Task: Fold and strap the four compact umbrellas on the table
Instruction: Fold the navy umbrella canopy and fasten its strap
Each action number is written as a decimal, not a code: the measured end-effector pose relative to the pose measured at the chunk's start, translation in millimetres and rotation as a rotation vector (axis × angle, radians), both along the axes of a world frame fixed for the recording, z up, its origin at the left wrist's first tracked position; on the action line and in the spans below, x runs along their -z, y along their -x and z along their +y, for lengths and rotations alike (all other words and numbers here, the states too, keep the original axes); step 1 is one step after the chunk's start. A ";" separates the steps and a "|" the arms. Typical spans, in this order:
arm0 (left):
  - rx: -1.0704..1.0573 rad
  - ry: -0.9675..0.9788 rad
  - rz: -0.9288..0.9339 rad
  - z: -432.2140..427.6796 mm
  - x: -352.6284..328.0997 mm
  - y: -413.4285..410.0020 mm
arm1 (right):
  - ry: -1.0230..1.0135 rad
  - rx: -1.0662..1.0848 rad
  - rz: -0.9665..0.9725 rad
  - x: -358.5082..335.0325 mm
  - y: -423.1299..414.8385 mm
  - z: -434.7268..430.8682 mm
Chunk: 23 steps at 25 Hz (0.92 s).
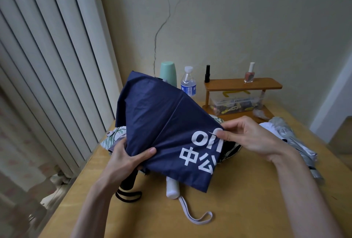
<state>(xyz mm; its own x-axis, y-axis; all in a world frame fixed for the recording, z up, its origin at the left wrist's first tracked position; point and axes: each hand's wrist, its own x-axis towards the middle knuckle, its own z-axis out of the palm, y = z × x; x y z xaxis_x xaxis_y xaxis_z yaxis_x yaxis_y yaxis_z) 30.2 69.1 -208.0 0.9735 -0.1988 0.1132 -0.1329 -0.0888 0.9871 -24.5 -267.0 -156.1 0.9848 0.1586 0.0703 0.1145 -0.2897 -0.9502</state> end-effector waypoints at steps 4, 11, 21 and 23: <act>-0.033 0.003 -0.008 0.5 2.9 -2.3 | -0.091 0.173 -0.088 1.3 -3.5 -2.5; -0.016 -0.009 -0.009 -1.1 4.7 -6.8 | -0.044 0.139 -0.024 5.0 -3.4 -8.0; -0.044 -0.054 -0.036 -3.6 3.1 -4.2 | -0.187 0.232 0.008 -1.4 0.7 2.6; -0.063 -0.034 -0.032 -4.1 6.6 -6.5 | -0.200 0.248 -0.028 -2.1 -1.9 10.1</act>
